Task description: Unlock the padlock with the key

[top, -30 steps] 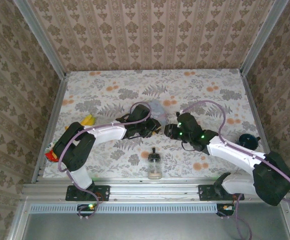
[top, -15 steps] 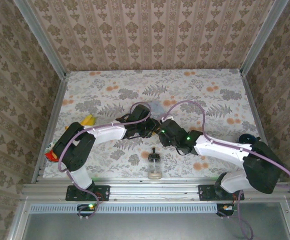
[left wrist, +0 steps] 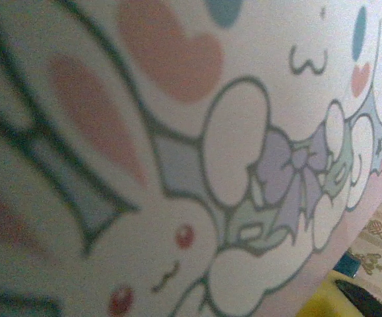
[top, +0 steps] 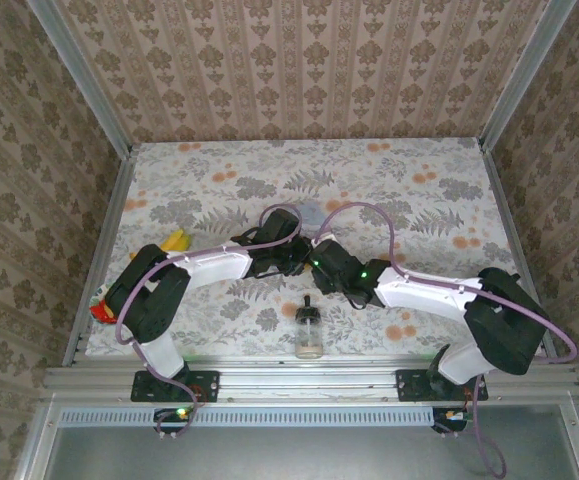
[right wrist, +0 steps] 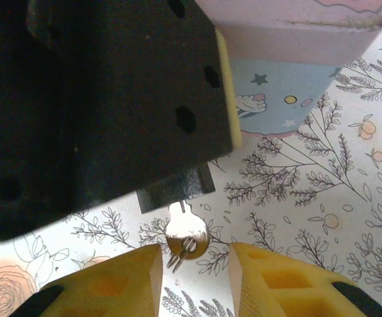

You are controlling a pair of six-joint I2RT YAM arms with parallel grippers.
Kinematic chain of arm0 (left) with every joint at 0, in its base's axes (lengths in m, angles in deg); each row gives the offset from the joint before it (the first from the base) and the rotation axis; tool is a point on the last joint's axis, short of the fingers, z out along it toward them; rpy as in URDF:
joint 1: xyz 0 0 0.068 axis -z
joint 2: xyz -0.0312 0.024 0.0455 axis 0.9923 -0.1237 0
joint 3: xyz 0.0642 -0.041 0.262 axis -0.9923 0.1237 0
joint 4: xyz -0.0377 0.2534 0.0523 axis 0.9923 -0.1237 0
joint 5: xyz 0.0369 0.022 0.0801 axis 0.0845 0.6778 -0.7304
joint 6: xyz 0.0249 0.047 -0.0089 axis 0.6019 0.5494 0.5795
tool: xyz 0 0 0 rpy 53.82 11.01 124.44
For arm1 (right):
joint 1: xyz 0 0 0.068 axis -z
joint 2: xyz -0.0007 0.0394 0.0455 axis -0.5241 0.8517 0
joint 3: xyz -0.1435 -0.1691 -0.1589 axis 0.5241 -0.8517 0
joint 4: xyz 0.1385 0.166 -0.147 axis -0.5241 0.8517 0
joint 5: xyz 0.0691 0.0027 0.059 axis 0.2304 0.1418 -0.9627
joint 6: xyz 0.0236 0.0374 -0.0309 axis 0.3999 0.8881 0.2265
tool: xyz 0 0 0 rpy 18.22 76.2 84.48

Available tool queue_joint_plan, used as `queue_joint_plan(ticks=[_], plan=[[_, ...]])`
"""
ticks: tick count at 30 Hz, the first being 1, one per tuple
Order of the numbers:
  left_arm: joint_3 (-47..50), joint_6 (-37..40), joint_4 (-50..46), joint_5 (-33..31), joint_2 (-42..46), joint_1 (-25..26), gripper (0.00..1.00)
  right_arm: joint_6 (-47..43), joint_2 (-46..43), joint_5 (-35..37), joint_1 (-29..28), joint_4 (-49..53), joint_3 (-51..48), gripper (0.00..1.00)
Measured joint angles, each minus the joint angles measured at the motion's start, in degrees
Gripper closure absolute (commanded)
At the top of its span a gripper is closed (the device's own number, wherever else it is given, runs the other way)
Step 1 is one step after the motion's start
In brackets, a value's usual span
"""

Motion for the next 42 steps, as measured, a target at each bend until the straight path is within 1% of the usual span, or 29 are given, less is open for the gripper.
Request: queue_joint_plan(ticks=[9,12,13,16,18,23,25,27,32,36,42], plan=[[0.00,0.39,-0.50,-0.07,0.02,-0.13,0.85,-4.94,3.54,2.03,-0.37,-1.22,1.97,0.63],[0.00,0.48,-1.14,-0.15,0.02,-0.39,0.84,-6.54,4.26,2.93,-0.44,-1.38,2.45,0.65],[0.00,0.46,-1.38,-0.28,0.02,-0.48,0.84,-7.08,4.57,3.17,-0.44,-1.44,2.60,0.66],[0.00,0.57,-1.75,-0.48,0.02,-0.83,0.84,-7.04,5.42,3.17,-0.42,-2.12,3.04,0.76],[0.00,0.61,-1.36,-0.66,0.02,-1.16,0.85,-6.32,5.86,2.89,-0.28,-2.89,3.30,0.85],[0.00,0.63,-1.55,-1.77,0.02,-1.25,0.85,-5.75,6.32,0.72,0.72,-4.07,3.28,0.97],[0.00,0.81,-1.92,-1.99,0.02,-1.25,0.85,-5.57,6.32,-1.44,1.57,-4.52,3.02,0.98],[0.00,0.96,-2.25,-2.49,0.00,-1.25,0.84,-4.07,6.21,-5.68,3.48,-6.54,1.97,0.99],[0.00,1.27,-1.92,-3.06,0.00,-1.14,0.84,2.56,4.28,-20.50,10.40,-13.88,-2.73,1.00],[0.00,1.29,-1.38,-3.04,0.00,-1.07,0.84,8.46,3.61,-30.05,14.78,-18.01,-5.09,1.00],[0.00,1.27,-1.01,-2.78,0.00,-1.07,0.84,17.00,3.74,-39.15,18.58,-22.88,-7.45,1.00]])
